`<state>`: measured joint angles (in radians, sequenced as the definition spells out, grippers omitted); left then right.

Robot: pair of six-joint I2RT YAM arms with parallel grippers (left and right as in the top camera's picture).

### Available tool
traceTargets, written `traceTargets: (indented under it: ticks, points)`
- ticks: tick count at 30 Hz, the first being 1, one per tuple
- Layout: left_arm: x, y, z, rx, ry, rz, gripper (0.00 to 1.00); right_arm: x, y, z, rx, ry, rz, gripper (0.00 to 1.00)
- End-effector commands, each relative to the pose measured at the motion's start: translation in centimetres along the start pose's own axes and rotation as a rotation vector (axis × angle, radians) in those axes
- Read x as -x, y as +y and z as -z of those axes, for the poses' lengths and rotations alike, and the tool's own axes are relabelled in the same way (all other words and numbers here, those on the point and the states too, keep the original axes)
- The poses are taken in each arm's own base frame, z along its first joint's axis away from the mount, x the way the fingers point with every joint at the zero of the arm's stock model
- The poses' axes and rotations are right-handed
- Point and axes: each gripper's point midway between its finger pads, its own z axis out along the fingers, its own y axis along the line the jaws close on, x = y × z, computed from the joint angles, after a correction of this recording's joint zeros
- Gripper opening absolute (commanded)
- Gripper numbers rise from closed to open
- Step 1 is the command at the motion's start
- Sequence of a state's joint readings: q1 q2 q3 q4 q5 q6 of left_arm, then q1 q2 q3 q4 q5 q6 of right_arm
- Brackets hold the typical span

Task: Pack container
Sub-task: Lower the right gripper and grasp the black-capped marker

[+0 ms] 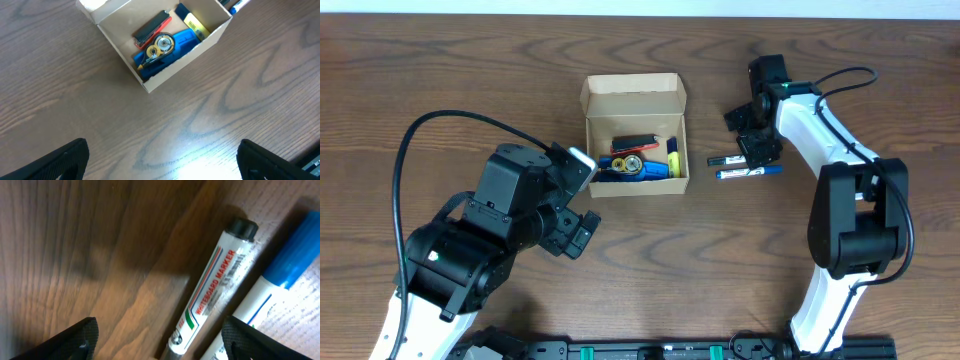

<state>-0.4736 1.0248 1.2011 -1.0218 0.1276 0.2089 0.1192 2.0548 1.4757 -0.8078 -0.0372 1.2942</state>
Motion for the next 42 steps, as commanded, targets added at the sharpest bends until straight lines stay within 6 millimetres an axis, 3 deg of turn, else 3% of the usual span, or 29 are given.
traceTargets:
  ticks: [1,26,37,42]
  points:
    - [0.3,0.1,0.3,0.001,-0.009,0.009,0.95,0.1,-0.2,-0.5,-0.017,-0.033,0.014,0.81]
    - [0.3,0.1,0.3,0.001,-0.009,0.009,0.95,-0.7,-1.1,-3.0,-0.068,0.014,0.007,0.79]
    - [0.3,0.1,0.3,0.001,-0.009,0.009,0.95,-0.7,-1.1,-3.0,-0.066,0.014,0.004,0.43]
    - [0.3,0.1,0.3,0.001,-0.009,0.009,0.95,-0.7,-1.1,-3.0,-0.066,0.014,0.004,0.32]
